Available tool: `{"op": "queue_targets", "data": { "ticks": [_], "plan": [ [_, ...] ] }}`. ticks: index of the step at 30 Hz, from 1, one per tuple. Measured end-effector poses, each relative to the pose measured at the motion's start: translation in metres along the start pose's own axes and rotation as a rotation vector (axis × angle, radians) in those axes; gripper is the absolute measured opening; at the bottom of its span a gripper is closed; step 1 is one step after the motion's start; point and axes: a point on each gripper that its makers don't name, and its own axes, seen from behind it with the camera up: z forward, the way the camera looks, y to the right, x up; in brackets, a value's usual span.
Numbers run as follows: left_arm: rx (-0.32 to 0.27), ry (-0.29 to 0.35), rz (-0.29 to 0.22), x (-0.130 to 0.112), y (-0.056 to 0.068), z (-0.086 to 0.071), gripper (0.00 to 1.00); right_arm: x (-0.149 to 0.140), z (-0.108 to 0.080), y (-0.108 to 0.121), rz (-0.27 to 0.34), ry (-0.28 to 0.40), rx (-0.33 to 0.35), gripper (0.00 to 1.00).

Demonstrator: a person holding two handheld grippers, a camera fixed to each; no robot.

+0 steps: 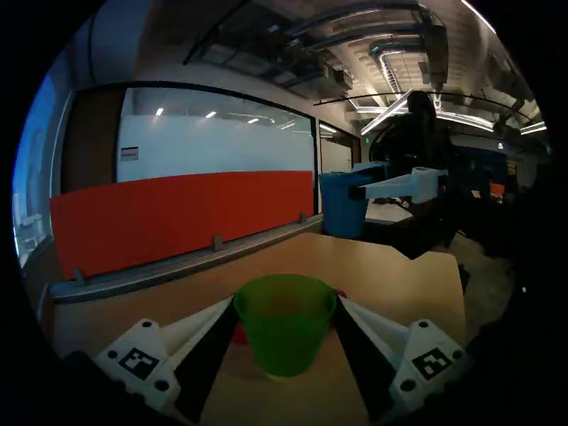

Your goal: Pour water

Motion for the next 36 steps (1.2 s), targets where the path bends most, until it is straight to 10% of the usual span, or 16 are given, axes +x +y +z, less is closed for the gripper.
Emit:
{"op": "queue_targets", "data": {
  "ticks": [36],
  "plan": [
    [0.004, -0.265, 0.018, -0.087, -0.031, 0.008, 0.88, -0.103, 0.029, -0.004, 0.045, -0.23, 0.104, 0.93]
  ]
}}
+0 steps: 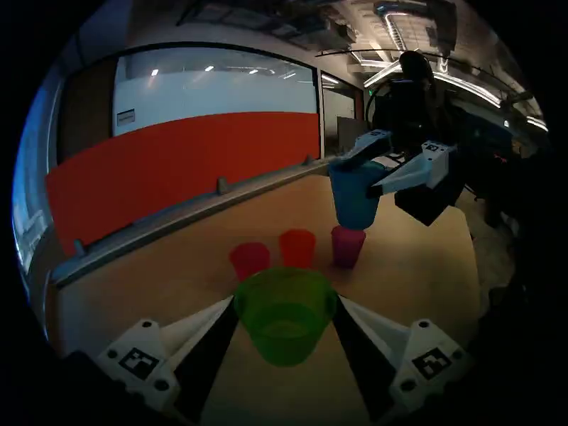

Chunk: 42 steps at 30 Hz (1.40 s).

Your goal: Pour water

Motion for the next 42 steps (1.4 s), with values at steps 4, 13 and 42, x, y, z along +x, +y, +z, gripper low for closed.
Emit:
{"op": "queue_targets", "data": {
  "ticks": [4, 13, 42],
  "plan": [
    [-0.001, -0.031, -0.005, -0.011, -0.003, 0.005, 0.88, -0.012, 0.007, 0.002, 0.001, -0.026, 0.003, 0.93],
    [-0.01, -0.08, -0.024, -0.032, -0.008, 0.015, 0.88, -0.041, 0.02, 0.004, -0.007, -0.091, 0.016, 0.93],
    [-0.046, -0.2, -0.014, -0.079, -0.012, 0.037, 0.88, -0.12, 0.055, -0.007, -0.048, -0.255, 0.069, 0.94]
  ]
}}
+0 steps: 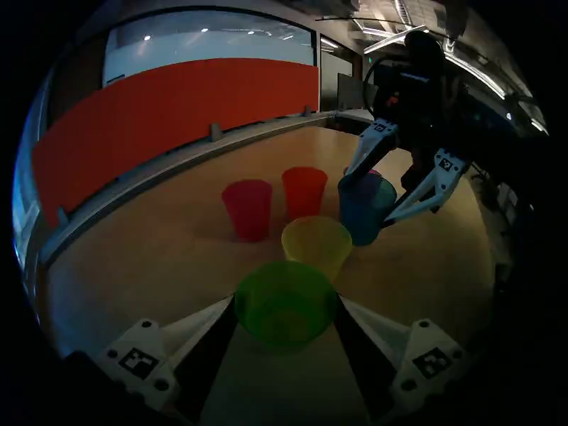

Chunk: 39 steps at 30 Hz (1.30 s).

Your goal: Pour water

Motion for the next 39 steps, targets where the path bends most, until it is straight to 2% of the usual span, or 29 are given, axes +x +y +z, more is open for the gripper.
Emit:
{"op": "queue_targets", "data": {
  "ticks": [14, 34, 39],
  "plan": [
    [-0.011, -0.011, -0.007, -0.011, 0.0, 0.01, 0.88, -0.014, 0.011, -0.003, -0.01, -0.031, 0.011, 0.94],
    [-0.009, -0.014, -0.01, -0.017, 0.001, 0.008, 0.89, -0.025, 0.019, -0.007, 0.003, -0.044, 0.012, 0.94],
    [-0.011, -0.022, -0.026, -0.02, 0.0, 0.009, 0.97, -0.027, 0.02, -0.008, 0.013, -0.045, 0.013, 0.94]
  ]
}}
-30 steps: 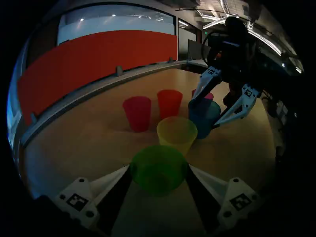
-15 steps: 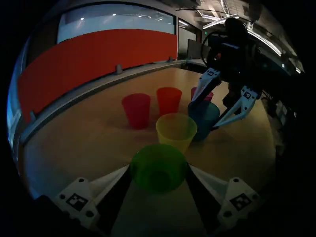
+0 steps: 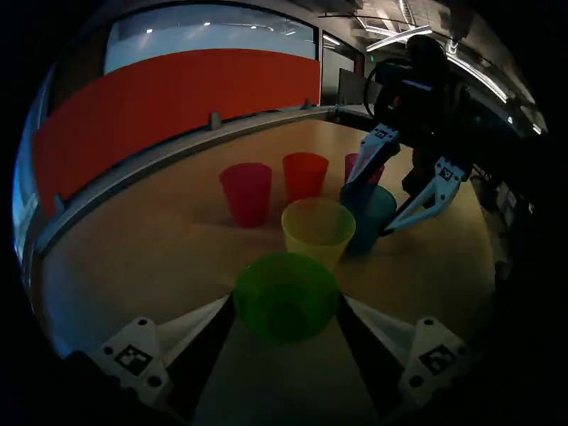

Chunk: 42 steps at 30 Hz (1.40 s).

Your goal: Pour water

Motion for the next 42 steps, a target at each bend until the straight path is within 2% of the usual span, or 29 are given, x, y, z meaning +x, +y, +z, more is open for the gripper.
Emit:
{"op": "queue_targets", "data": {
  "ticks": [9, 14, 19, 30, 42],
  "plan": [
    [-0.014, -0.007, -0.044, -0.004, 0.001, -0.002, 0.97, -0.007, -0.001, 0.0, -0.003, -0.014, -0.009, 0.94],
    [-0.016, -0.009, -0.05, -0.007, 0.004, -0.005, 0.97, -0.009, -0.003, 0.0, -0.006, -0.021, -0.019, 0.99],
    [-0.012, -0.008, -0.048, -0.01, 0.005, -0.01, 0.97, -0.009, -0.009, 0.0, -0.008, -0.02, -0.029, 0.99],
    [0.015, 0.005, -0.051, -0.013, 0.01, -0.026, 0.97, -0.017, -0.032, -0.003, -0.013, -0.015, -0.07, 0.99],
    [0.063, 0.044, -0.062, -0.013, 0.018, -0.051, 0.97, -0.026, -0.064, -0.013, 0.015, 0.024, -0.113, 0.99]
  ]
}}
